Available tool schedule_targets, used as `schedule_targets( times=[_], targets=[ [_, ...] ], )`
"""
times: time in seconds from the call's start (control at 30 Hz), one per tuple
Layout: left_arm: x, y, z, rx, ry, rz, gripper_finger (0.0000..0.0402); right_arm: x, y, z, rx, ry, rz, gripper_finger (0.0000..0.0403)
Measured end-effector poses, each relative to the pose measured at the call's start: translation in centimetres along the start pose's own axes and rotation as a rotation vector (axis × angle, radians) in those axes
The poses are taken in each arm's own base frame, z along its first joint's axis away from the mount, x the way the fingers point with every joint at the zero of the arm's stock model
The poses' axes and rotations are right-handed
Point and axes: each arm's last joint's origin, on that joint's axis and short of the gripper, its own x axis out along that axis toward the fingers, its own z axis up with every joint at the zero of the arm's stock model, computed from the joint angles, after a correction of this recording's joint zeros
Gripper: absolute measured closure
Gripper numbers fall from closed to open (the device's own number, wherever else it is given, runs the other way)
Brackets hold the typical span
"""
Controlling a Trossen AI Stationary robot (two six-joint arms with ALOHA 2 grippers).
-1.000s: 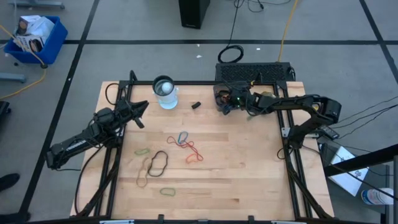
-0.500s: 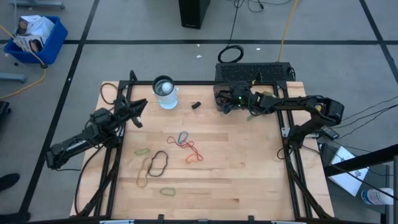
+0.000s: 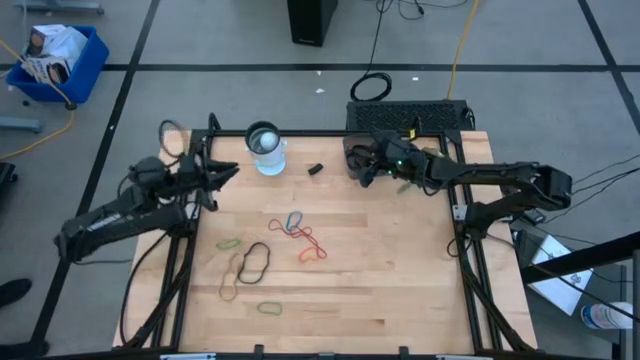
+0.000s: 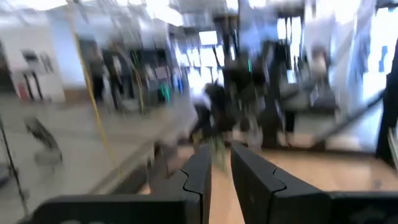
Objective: Pick and place rubber bands into bin
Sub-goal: Put the blue rubber band into the black bin
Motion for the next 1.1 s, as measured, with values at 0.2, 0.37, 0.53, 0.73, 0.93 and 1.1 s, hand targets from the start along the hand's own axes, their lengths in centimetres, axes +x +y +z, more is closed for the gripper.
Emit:
schedule_targets(
  times=[0.2,0.37,0.53,0.73,0.93,1.1],
  targets=[
    [4.3,-0.2,1.4,0.057,0.372,-0.067,0.0332,-1.3,1.2,-0.6,-0.054,0.080,0.110,0.0217],
    [7.9,-1.0,-0.2,0.057,0.591,-0.114,0.0332,-2.7,2.5,-1.9,-0.149,0.210,0.224,0.0215],
    [11.0,-2.4,-2.5,0.067,0.718,-0.103,0.0332,-3.5,3.3,-2.4,-0.184,0.253,0.252,0.0217],
    [13.5,-4.7,-5.5,0.089,0.830,-0.094,0.0332,-3.9,3.7,-2.9,-0.210,0.285,0.269,0.0218],
    [15.4,-6.2,-8.4,0.070,0.892,-0.058,0.0332,-4.1,4.0,-3.1,-0.223,0.303,0.276,0.0217],
    [16.9,-6.5,-10.4,0.034,0.893,-0.024,0.0332,-4.2,4.0,-3.2,-0.225,0.305,0.278,0.0219]
  ],
)
